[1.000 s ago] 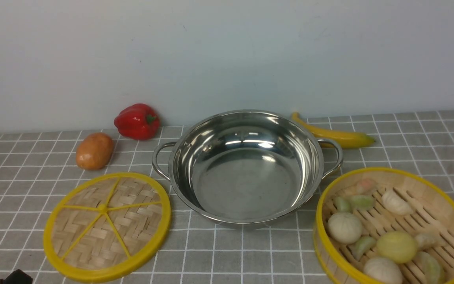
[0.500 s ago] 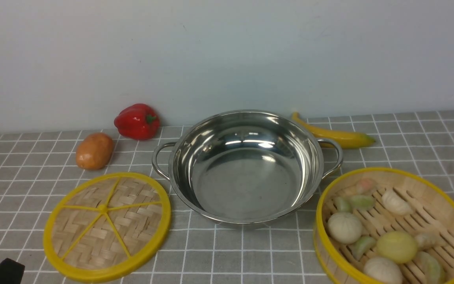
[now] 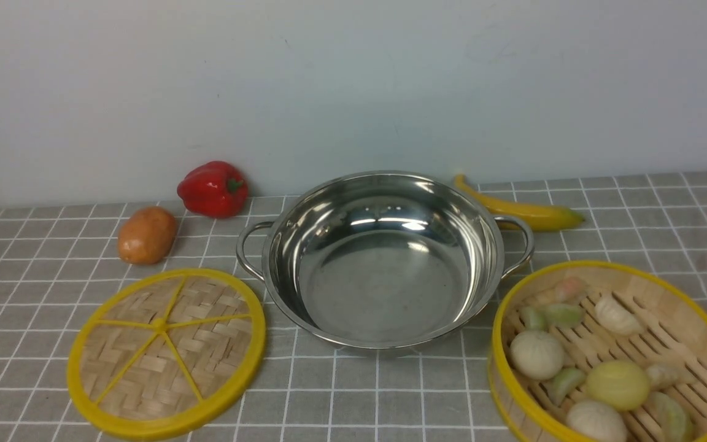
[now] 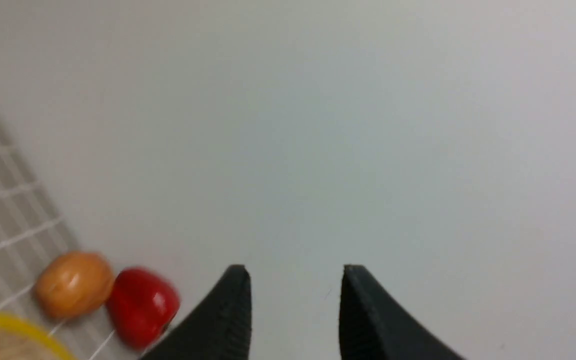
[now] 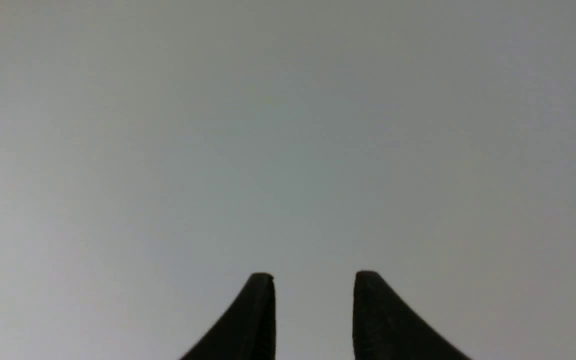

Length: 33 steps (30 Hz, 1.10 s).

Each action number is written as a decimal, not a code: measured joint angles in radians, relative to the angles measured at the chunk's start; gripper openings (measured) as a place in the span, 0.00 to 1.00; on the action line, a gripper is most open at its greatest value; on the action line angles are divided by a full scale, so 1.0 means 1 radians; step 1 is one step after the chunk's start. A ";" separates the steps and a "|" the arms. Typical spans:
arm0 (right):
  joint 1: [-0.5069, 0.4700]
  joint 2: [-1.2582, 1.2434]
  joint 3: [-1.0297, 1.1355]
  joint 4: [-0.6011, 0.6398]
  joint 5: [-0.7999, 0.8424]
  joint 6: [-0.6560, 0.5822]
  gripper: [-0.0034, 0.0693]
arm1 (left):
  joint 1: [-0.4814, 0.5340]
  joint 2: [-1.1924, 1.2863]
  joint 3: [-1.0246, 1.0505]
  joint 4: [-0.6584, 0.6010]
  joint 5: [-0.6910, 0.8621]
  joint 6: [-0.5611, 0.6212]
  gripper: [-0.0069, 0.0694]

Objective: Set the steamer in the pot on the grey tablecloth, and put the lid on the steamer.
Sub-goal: 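Reach for and grasp the rim of the bamboo steamer holding the buns with the right gripper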

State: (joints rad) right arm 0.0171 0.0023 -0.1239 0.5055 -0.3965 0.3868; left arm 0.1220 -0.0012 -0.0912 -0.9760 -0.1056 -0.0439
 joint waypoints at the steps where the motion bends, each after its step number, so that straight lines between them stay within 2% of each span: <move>1: 0.000 -0.002 -0.033 -0.066 -0.073 -0.040 0.38 | 0.000 0.000 -0.037 0.026 -0.050 0.008 0.41; 3: 0.000 0.001 -0.065 -0.129 -0.106 -0.083 0.38 | 0.000 0.000 -0.062 0.058 -0.081 0.017 0.41; 6: 0.000 0.038 -0.125 -0.233 -0.109 -0.119 0.38 | 0.000 -0.001 -0.123 0.188 -0.132 0.044 0.41; 9: 0.000 0.150 -0.277 -0.327 0.026 -0.130 0.38 | 0.000 0.039 -0.230 0.413 -0.110 0.067 0.41; 10: 0.000 0.158 -0.277 -0.332 0.039 -0.130 0.38 | 0.000 0.044 -0.237 0.426 -0.105 0.069 0.41; 11: 0.000 0.193 -0.331 -0.354 0.094 -0.130 0.38 | 0.000 0.072 -0.268 0.479 -0.080 0.071 0.41; 12: 0.000 0.281 -0.423 -0.401 0.246 -0.131 0.38 | 0.000 0.128 -0.341 0.591 0.008 0.074 0.41; 13: 0.000 0.292 -0.447 -0.413 0.246 -0.131 0.38 | 0.000 0.143 -0.349 0.602 0.020 0.074 0.41; 14: 0.000 0.393 -0.550 -0.458 0.469 -0.131 0.38 | 0.000 0.214 -0.423 0.693 0.151 0.074 0.41; 15: 0.000 0.404 -0.560 -0.461 0.469 -0.131 0.38 | 0.000 0.233 -0.430 0.702 0.167 0.074 0.41; 17: 0.000 0.564 -0.704 -0.498 0.800 -0.131 0.38 | 0.000 0.370 -0.535 0.791 0.431 0.074 0.41; 19: 0.000 0.621 -0.741 -0.506 0.887 -0.131 0.38 | 0.000 0.426 -0.566 0.808 0.529 0.074 0.41; 21: 0.000 0.784 -0.848 -0.506 1.173 -0.142 0.38 | 0.000 0.604 -0.638 0.829 0.798 0.075 0.41; 22: 0.000 0.795 -0.857 -0.506 1.190 -0.147 0.38 | 0.000 0.628 -0.641 0.830 0.814 0.075 0.41; 24: 0.000 0.900 -0.880 -0.506 1.355 -0.182 0.38 | 0.000 0.753 -0.671 0.834 0.967 0.081 0.41; 28: 0.000 1.082 -0.865 -0.506 1.516 -0.252 0.38 | 0.000 0.936 -0.680 0.836 1.080 0.109 0.41; 33: 0.000 1.229 -0.835 -0.499 1.509 -0.281 0.38 | 0.000 1.095 -0.680 0.838 1.103 0.166 0.41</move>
State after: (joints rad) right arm 0.0171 1.2317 -0.9594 0.0061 1.1129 0.1062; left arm 0.1220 1.0940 -0.7716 -0.1380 0.9972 0.1217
